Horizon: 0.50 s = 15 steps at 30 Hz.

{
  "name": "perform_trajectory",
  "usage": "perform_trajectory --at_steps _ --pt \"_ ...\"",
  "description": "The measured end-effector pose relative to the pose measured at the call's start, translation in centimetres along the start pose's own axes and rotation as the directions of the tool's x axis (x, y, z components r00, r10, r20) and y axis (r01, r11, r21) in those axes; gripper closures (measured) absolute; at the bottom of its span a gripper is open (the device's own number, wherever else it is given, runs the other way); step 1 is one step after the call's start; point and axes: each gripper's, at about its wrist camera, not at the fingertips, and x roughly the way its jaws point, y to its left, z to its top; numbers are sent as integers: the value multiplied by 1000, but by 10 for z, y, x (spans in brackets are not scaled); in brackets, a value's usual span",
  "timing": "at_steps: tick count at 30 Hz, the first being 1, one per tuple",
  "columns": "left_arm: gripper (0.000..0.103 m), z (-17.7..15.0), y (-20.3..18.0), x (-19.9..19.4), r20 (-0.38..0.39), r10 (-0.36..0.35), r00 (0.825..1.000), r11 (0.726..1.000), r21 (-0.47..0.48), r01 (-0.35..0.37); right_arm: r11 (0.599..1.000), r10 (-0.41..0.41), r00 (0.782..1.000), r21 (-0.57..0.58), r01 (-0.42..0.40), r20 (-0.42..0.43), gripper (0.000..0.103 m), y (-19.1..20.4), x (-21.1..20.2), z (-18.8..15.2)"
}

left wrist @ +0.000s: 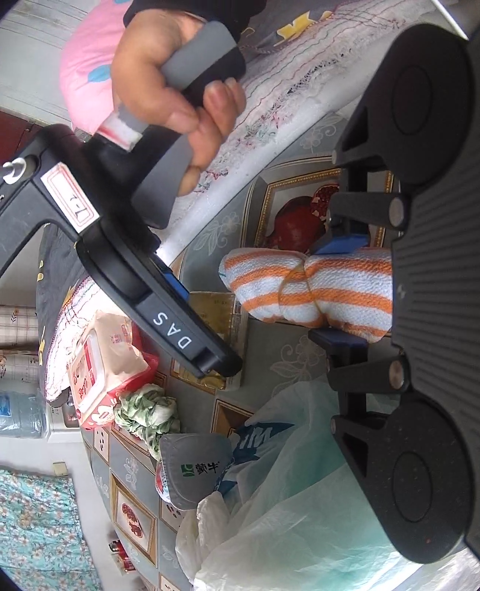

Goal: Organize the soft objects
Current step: 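Grasp the gold snack packet with the right gripper and lift while left holds striped cloth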

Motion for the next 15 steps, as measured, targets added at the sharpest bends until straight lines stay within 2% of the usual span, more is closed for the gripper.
perform_trajectory --at_steps 6,11,15 --pt "53 1 -3 10 -34 -5 999 1000 13 5 996 1 998 90 -7 68 38 -8 -7 -12" --pt "60 1 -1 9 -12 -6 1000 1000 -3 6 989 -26 994 148 9 110 39 -8 -15 -15" --pt "61 1 3 -4 24 -29 999 999 -27 30 981 -25 982 194 -11 186 39 -11 -41 -18"
